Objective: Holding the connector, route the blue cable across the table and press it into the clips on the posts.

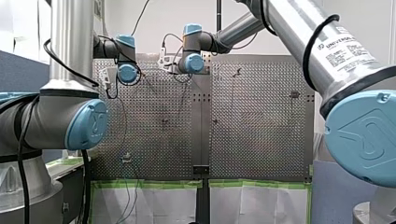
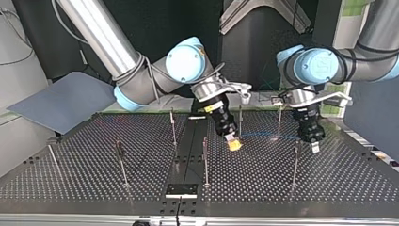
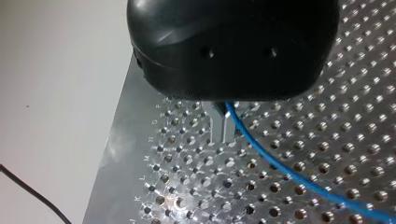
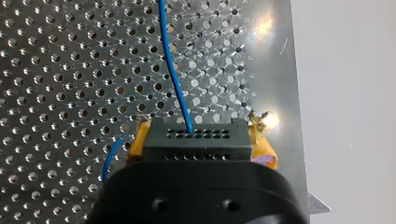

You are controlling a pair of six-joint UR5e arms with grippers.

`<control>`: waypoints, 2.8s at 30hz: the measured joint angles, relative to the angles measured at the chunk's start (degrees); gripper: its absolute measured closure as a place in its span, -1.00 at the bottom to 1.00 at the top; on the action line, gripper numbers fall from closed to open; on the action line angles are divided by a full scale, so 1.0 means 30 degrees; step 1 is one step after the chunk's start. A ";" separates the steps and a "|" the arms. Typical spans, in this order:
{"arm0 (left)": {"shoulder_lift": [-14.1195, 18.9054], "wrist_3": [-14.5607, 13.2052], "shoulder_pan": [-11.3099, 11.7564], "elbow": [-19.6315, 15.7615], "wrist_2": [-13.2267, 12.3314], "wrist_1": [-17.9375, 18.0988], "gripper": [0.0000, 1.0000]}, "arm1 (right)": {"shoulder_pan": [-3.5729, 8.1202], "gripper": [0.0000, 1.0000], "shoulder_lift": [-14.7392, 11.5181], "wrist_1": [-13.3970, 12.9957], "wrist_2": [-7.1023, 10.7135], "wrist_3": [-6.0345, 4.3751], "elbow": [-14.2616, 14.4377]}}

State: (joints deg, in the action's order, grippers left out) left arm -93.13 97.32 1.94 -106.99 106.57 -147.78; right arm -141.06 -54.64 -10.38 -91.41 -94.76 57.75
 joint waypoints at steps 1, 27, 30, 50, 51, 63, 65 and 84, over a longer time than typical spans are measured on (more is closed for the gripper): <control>-0.0141 -0.0005 0.0057 0.0162 -0.0084 0.0063 1.00 | 0.0019 1.00 0.0008 -0.0002 0.0000 -0.0001 -0.0029; -0.1272 0.0777 0.1432 0.0649 -0.2535 0.1254 1.00 | 0.0396 1.00 0.0083 0.0230 0.0000 0.0000 -0.0764; -0.1445 0.0823 0.1549 0.0674 -0.2509 0.1207 1.00 | 0.0414 1.00 0.0081 0.0297 0.0000 -0.0001 -0.0855; -0.1258 0.2803 0.1853 0.0482 -0.2139 -0.0660 -1.00 | 0.0422 1.00 0.0089 0.0710 0.0000 -0.0001 -0.0896; -0.1177 0.2728 0.1844 0.0480 -0.2032 -0.0826 -1.00 | 0.0422 1.00 0.0089 0.0721 0.0000 -0.0001 -0.0895; 0.0854 0.3621 0.1658 -0.0625 -0.2342 -0.3266 -1.00 | 0.0427 1.00 0.0088 0.0787 -0.0012 -0.0050 -0.0892; 0.1254 0.4004 0.1651 -0.0994 -0.2724 -0.3675 -1.00 | 0.0426 1.00 0.0088 0.0789 -0.0010 -0.0069 -0.0892; 0.4757 0.3957 0.0944 -0.2175 -0.6139 -0.5018 -1.00 | 0.0435 1.00 0.0089 0.0872 -0.0059 -0.0333 -0.0902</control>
State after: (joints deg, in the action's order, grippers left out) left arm -78.86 109.19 4.78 -113.52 88.15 -162.83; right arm -139.75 -54.37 -7.77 -91.59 -95.76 55.04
